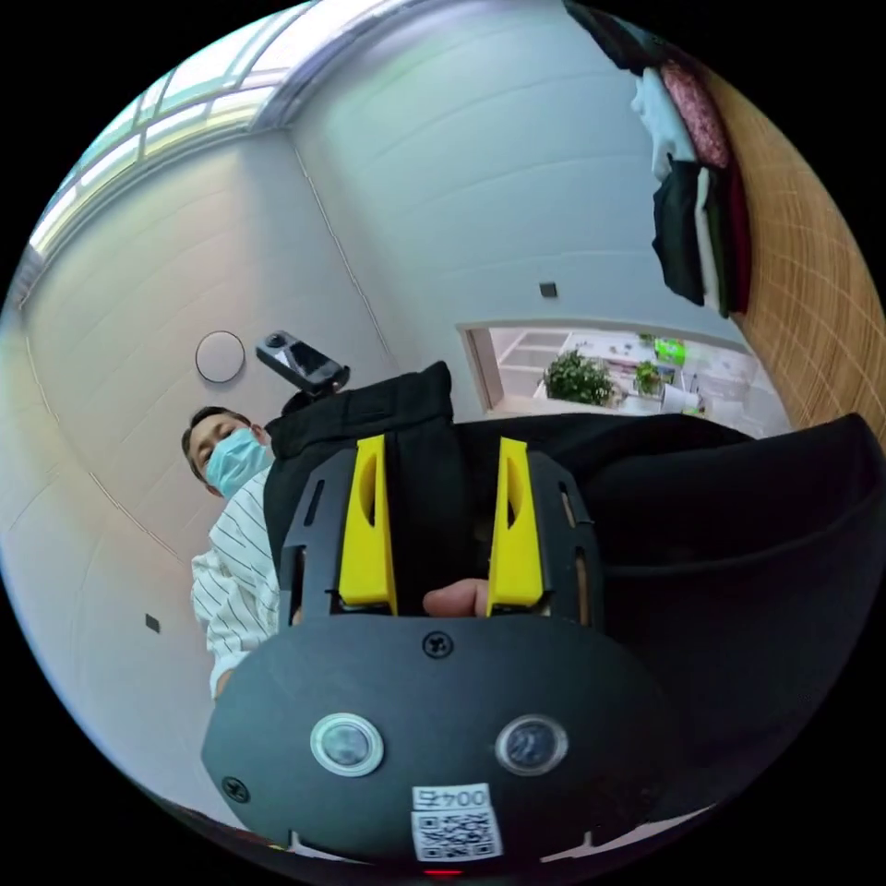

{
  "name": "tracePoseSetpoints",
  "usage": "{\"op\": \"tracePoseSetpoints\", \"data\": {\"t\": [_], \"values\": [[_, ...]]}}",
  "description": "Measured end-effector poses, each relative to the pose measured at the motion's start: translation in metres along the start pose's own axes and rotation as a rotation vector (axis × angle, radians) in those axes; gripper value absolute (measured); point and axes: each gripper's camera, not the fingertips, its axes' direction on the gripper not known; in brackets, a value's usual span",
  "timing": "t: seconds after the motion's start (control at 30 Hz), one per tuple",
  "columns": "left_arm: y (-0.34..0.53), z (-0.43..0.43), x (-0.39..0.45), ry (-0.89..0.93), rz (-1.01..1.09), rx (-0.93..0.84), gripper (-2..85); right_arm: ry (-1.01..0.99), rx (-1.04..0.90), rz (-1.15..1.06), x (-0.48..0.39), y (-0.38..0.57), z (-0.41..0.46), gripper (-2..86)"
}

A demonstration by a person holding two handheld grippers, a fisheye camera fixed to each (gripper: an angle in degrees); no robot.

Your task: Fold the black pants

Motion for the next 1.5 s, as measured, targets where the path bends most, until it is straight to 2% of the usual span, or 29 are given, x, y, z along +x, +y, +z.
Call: {"op": "tracePoseSetpoints", "data": {"t": [0.1,0.17,0.23,0.3,0.33,0.43,0.5,0.53,0.6,0.63,0.7,0.73,0.8,0.93,1.07,1.13,1.2,1.27,1.4,1.5], "values": [[-0.008,-0.003,-0.011,0.017,-0.009,-0.023,7.7,-0.028,-0.079,0.084,0.015,0.004,0.011,14.9],[-0.010,-0.006,-0.016,0.017,-0.010,-0.020,7.7,-0.050,-0.097,0.094,0.018,0.009,0.013,10.8],[-0.011,-0.010,-0.016,-0.002,-0.001,-0.011,7.7,-0.074,-0.119,0.047,0.011,0.017,0.015,6.4],[-0.015,-0.016,-0.012,-0.061,0.019,-0.001,7.8,0.003,-0.119,-0.026,-0.008,0.033,0.011,4.1],[-0.017,-0.018,-0.010,-0.087,0.023,0.002,7.8,0.031,-0.105,-0.053,-0.014,0.037,0.008,3.7],[-0.020,-0.035,0.006,-0.278,0.032,0.046,7.9,0.176,0.131,-0.193,-0.055,0.069,-0.032,1.5],[-0.019,-0.059,0.024,-0.502,-0.016,0.116,7.9,0.321,0.375,-0.302,-0.097,0.104,-0.067,0.2],[-0.018,-0.066,0.028,-0.567,-0.039,0.133,7.8,0.359,0.431,-0.323,-0.108,0.114,-0.074,-0.1],[-0.021,-0.081,0.049,-0.913,-0.111,0.143,7.7,0.566,0.649,-0.400,-0.155,0.153,-0.094,-0.5],[-0.023,-0.081,0.054,-1.019,-0.123,0.126,7.7,0.623,0.691,-0.417,-0.167,0.163,-0.095,-0.6],[-0.032,-0.081,0.053,-1.406,-0.235,0.026,7.6,0.873,0.701,-0.432,-0.206,0.180,-0.083,-0.7],[-0.033,-0.083,0.047,-1.476,-0.283,-0.001,7.6,0.938,0.682,-0.423,-0.212,0.180,-0.077,-0.7],[-0.030,-0.098,0.000,-1.666,-0.488,-0.177,7.6,1.160,0.532,-0.360,-0.217,0.169,-0.046,-0.7],[0.001,-0.135,-0.080,-1.677,-0.675,-0.266,7.3,1.254,0.380,-0.288,-0.186,0.158,-0.018,-0.7],[0.037,-0.180,-0.156,-1.824,-0.897,-0.350,6.7,1.283,0.525,-0.147,-0.136,0.172,-0.035,-0.5],[0.053,-0.202,-0.195,-1.990,-1.076,-0.515,6.1,1.334,0.602,-0.018,-0.106,0.180,-0.050,-0.5],[0.079,-0.237,-0.244,-2.168,-1.298,-0.829,5.3,1.329,0.734,0.153,-0.067,0.194,-0.075,-0.3],[0.097,-0.272,-0.265,-2.197,-1.447,-0.905,5.3,1.262,0.838,0.233,-0.039,0.206,-0.093,0.0],[0.105,-0.334,-0.267,-2.070,-1.691,-0.734,6.3,1.268,0.949,0.449,0.016,0.210,-0.119,1.5],[0.092,-0.353,-0.254,-2.042,-1.744,-0.633,6.1,1.323,0.932,0.564,0.040,0.196,-0.130,3.3]]}}
